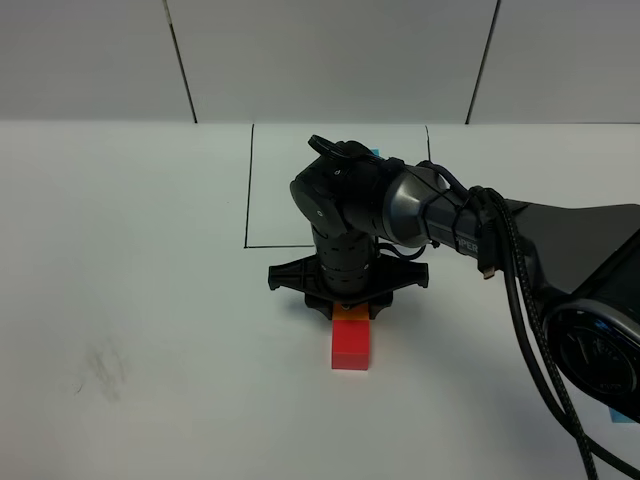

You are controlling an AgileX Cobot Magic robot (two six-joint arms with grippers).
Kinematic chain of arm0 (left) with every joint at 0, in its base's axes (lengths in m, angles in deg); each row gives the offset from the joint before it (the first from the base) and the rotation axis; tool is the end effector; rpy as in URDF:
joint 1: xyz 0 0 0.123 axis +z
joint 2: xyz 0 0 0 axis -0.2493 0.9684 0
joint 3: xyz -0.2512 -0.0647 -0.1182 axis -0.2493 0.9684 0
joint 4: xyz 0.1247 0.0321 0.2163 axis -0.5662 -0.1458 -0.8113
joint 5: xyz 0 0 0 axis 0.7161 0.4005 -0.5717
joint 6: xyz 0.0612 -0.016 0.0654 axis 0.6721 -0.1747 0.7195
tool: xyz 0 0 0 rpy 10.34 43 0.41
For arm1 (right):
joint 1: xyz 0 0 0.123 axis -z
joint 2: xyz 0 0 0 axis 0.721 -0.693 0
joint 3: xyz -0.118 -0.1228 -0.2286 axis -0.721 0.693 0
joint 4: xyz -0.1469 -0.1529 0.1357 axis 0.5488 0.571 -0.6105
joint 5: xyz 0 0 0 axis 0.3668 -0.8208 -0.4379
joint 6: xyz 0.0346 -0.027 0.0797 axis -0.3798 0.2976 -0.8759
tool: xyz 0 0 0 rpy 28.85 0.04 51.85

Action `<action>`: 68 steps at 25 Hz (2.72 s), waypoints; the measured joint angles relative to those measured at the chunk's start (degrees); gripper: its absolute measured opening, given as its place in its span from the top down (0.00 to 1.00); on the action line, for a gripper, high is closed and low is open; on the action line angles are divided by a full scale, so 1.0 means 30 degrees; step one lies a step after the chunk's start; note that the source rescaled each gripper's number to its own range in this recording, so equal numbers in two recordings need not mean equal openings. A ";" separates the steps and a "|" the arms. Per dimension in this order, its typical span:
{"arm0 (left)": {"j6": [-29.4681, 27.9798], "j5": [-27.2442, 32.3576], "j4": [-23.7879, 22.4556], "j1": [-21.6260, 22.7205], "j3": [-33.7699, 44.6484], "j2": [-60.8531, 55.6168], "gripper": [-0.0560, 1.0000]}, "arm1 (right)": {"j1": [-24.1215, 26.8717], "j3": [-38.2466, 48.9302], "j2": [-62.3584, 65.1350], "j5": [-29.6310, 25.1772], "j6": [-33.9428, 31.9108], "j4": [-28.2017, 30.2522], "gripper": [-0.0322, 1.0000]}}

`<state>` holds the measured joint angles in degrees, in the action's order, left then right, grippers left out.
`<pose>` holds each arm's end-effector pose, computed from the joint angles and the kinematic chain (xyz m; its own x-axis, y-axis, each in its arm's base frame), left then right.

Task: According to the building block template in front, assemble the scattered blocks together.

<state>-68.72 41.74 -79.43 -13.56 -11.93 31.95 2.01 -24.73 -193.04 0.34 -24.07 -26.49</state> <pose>-0.0072 0.0020 0.2768 -0.4632 -0.0368 -0.8855 -0.0497 0.9986 -0.0155 0.3365 0.3129 0.1271 -0.9914 0.0222 -0.1288 0.0251 0.9995 -0.0211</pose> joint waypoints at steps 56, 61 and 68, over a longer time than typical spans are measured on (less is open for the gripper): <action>0.0017 0.0000 0.0000 0.0000 0.0000 0.0000 0.40 | 0.0000 -0.0037 0.0003 -0.0357 0.0119 -0.0271 0.45; 0.0017 0.0000 0.0000 0.0000 0.0000 0.0000 0.40 | 0.0000 -0.0037 0.0003 -0.0357 0.0712 -0.0179 0.28; 0.0017 0.0000 0.0000 0.0000 0.0000 0.0000 0.40 | 0.0000 -0.0222 0.0029 -0.0564 0.1500 -0.0004 0.13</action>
<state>-68.67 41.74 -79.43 -13.56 -11.93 31.95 2.01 -25.39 -192.96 -1.35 -19.57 -26.50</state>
